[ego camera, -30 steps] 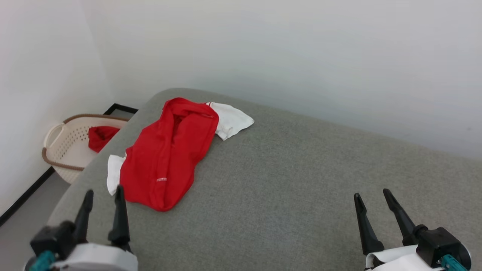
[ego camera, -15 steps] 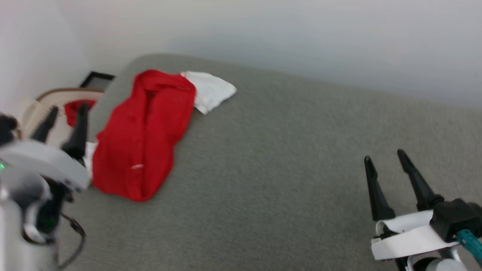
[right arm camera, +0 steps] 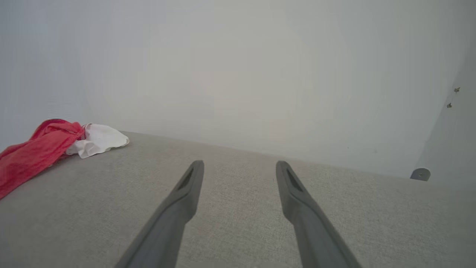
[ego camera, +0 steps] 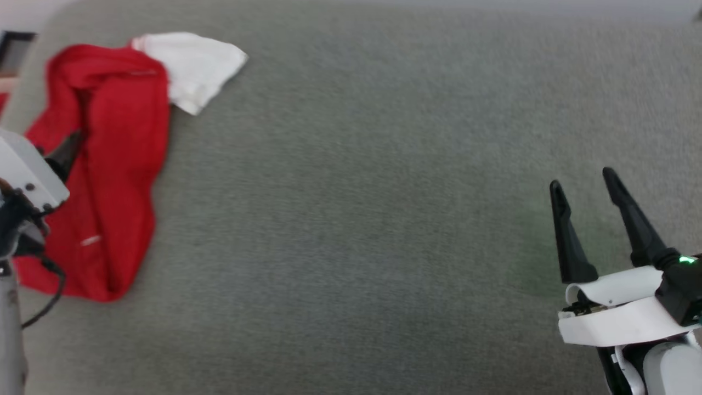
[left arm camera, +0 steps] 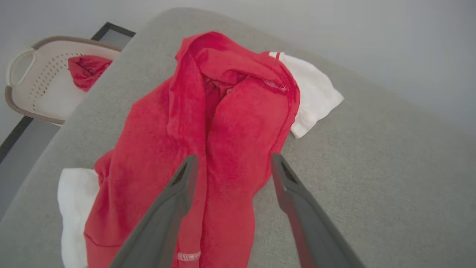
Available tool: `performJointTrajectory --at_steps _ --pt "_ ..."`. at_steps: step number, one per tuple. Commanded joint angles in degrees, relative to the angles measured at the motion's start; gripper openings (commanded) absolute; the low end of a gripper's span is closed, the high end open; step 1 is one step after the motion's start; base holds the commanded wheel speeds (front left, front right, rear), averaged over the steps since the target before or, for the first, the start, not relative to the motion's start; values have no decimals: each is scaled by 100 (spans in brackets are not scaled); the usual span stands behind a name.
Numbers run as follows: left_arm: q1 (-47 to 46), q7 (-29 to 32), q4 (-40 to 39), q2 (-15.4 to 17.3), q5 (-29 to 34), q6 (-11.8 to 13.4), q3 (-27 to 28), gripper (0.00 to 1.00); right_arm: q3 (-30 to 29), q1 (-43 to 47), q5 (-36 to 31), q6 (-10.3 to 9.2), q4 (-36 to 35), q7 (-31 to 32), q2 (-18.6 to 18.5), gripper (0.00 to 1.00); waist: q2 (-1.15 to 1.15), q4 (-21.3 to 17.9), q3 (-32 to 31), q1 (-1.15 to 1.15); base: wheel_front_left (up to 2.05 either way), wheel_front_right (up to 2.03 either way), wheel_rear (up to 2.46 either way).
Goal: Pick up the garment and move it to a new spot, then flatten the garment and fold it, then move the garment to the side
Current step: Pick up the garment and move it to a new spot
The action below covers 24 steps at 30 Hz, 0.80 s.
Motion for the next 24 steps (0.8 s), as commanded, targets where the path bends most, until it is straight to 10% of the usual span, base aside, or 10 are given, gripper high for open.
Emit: performJointTrajectory --at_steps 1,16,18,21,24 --pt "-119 94 95 23 -20 68 -10 100 -6 -89 40 0 -33 9 -32 100 0 -539 587 0 0 0 0" --pt "-466 628 1420 214 85 259 -252 97 -147 -160 137 0 -450 203 -75 100 0 -685 954 0 0 0 0" --pt "-452 584 1608 135 64 216 -293 71 -159 -150 123 0 -453 224 -60 100 0 -676 950 0 0 0 0" --pt "-479 442 1793 34 0 158 -276 0 -175 -130 114 0 -421 248 -37 100 0 -647 881 0 0 0 0" --pt "-584 216 1825 91 -11 80 -228 0 -172 -93 113 0 -384 259 -12 100 0 -615 748 0 0 0 0"
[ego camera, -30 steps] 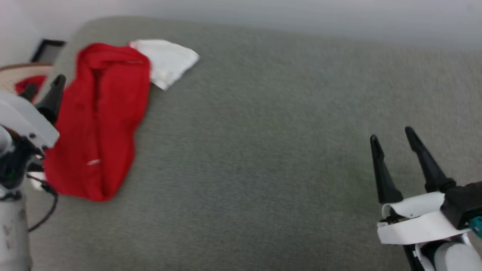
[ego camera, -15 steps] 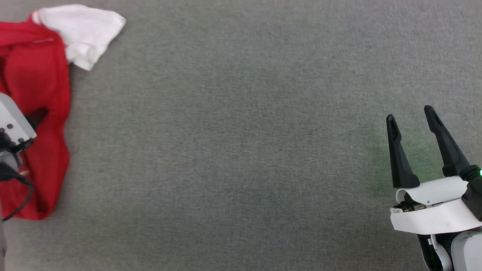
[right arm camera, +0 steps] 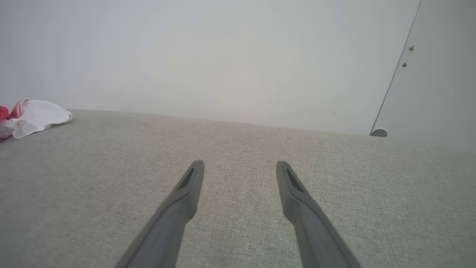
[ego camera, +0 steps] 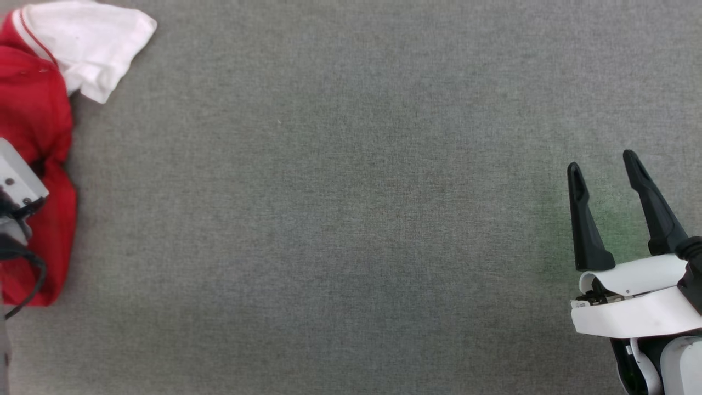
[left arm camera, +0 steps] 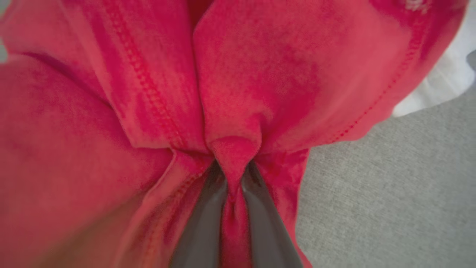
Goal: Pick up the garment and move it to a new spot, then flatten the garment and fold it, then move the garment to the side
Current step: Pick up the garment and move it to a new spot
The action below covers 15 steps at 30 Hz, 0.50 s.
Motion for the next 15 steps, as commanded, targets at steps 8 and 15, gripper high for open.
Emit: performJointTrajectory --at_steps 8,15 --pt "-322 -513 -177 199 267 -272 -196 0 -58 187 62 0 184 -56 113 100 0 183 -632 0 0 0 0" --pt "-812 -869 -561 416 495 -653 -490 0 -19 408 90 0 382 -121 243 100 0 310 -1235 0 0 0 0"
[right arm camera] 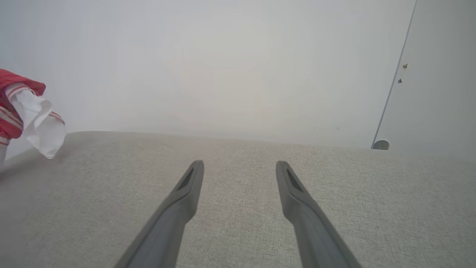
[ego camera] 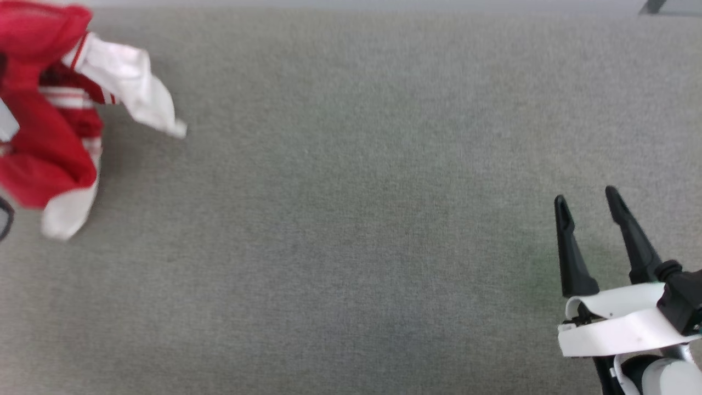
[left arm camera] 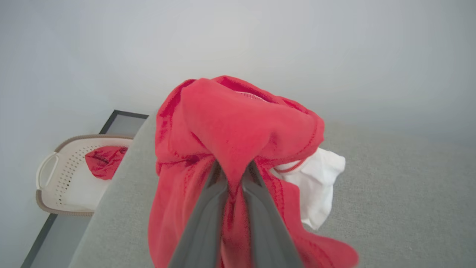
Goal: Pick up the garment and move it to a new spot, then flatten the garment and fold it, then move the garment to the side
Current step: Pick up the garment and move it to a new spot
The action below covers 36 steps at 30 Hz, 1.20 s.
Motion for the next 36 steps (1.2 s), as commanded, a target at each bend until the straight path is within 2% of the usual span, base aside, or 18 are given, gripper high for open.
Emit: performJointTrajectory --at_steps 1,5,9,20,27,36 --pt "-118 -40 -84 42 35 -64 -39 0 15 95 14 0 36 -40 38 100 0 130 -422 0 0 0 0" --pt "-400 -97 -378 126 168 -215 -278 0 29 199 30 0 110 -84 106 100 0 155 -729 0 0 0 0" --pt "-617 -54 -673 71 147 -319 -507 0 -14 294 37 0 174 -126 151 100 0 154 -1023 0 0 0 0" --pt "-609 501 -1471 -61 27 -357 -1000 0 -354 455 29 0 245 -171 216 100 0 -134 -1478 0 0 0 0" --pt "-372 982 -2226 -251 -162 -181 -1151 0 -923 534 -116 0 210 -155 230 100 0 -566 -1510 0 0 0 0" --pt "126 1516 -3197 -654 -285 181 -1526 0 -1492 592 -51 0 183 -194 233 100 0 -1159 -1387 0 0 0 0"
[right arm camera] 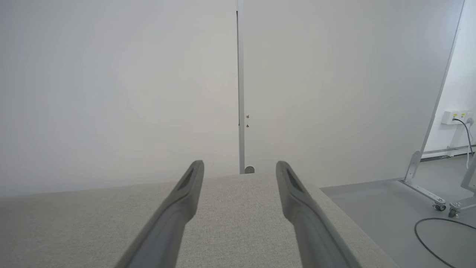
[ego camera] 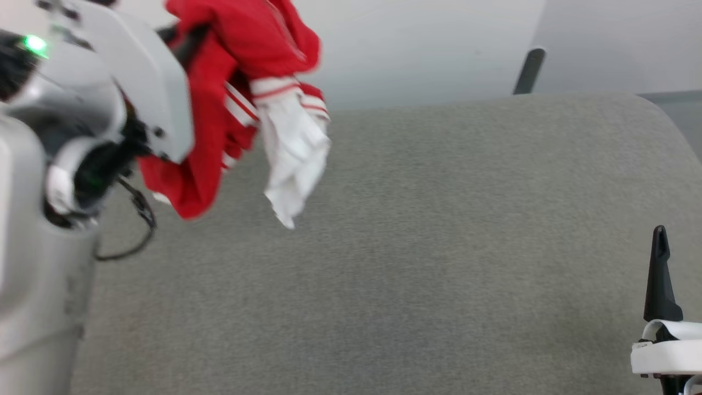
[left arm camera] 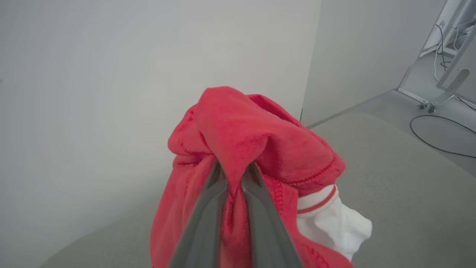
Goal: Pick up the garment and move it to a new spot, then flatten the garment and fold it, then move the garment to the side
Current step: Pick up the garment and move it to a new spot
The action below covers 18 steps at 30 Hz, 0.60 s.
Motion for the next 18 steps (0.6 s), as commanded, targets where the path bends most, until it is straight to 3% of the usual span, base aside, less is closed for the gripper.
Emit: performJointTrajectory --at_steps 1,10,18 --pt "104 28 -51 -40 -17 54 -30 0 -26 72 55 0 -11 -27 19 100 0 -230 84 0 0 0 0" --pt "914 154 -397 -367 -69 325 -424 0 23 -7 174 0 107 -130 19 100 0 -598 294 0 0 0 0" --pt "1677 111 -116 -493 -183 299 -715 0 97 -47 263 0 228 -203 19 100 0 -718 410 0 0 0 0"
